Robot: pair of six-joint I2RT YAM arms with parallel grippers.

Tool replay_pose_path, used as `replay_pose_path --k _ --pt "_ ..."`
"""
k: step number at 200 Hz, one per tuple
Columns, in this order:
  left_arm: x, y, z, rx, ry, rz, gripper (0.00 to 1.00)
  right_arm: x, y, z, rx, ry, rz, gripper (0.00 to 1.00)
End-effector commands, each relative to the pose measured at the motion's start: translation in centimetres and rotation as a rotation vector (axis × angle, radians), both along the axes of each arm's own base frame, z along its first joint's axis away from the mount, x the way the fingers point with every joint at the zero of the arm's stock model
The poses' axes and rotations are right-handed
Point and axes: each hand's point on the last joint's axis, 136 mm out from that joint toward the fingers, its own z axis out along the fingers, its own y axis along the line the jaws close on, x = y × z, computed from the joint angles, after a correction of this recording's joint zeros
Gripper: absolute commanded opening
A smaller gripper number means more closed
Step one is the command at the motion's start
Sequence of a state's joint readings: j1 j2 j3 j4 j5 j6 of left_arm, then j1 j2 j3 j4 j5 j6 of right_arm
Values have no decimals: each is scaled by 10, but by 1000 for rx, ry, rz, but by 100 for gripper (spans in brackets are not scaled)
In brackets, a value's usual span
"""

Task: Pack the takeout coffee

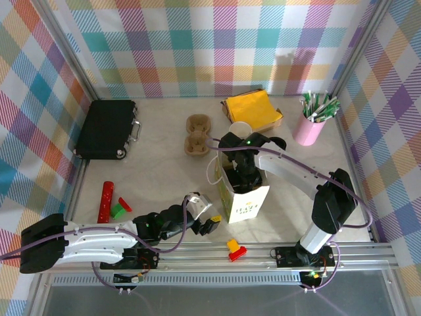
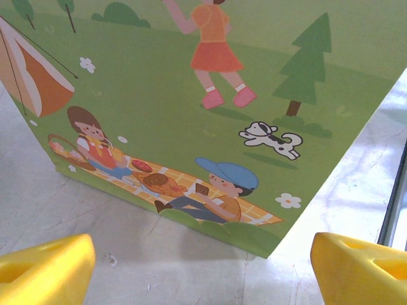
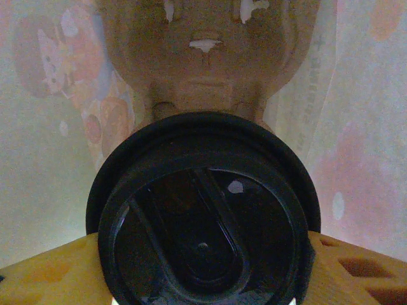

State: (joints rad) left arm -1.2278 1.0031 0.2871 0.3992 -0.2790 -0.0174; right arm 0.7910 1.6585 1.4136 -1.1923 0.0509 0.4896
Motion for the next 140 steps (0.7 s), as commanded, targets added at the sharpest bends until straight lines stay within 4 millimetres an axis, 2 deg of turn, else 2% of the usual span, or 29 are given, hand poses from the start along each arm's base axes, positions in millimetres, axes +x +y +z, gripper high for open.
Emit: replay_pose_path --k 1,140 --pt "5 -3 13 -40 -13 14 88 -7 -8 -27 -53 61 -4 51" --pt "5 -5 14 -34 -16 8 88 -8 -10 -36 -64 73 -3 51"
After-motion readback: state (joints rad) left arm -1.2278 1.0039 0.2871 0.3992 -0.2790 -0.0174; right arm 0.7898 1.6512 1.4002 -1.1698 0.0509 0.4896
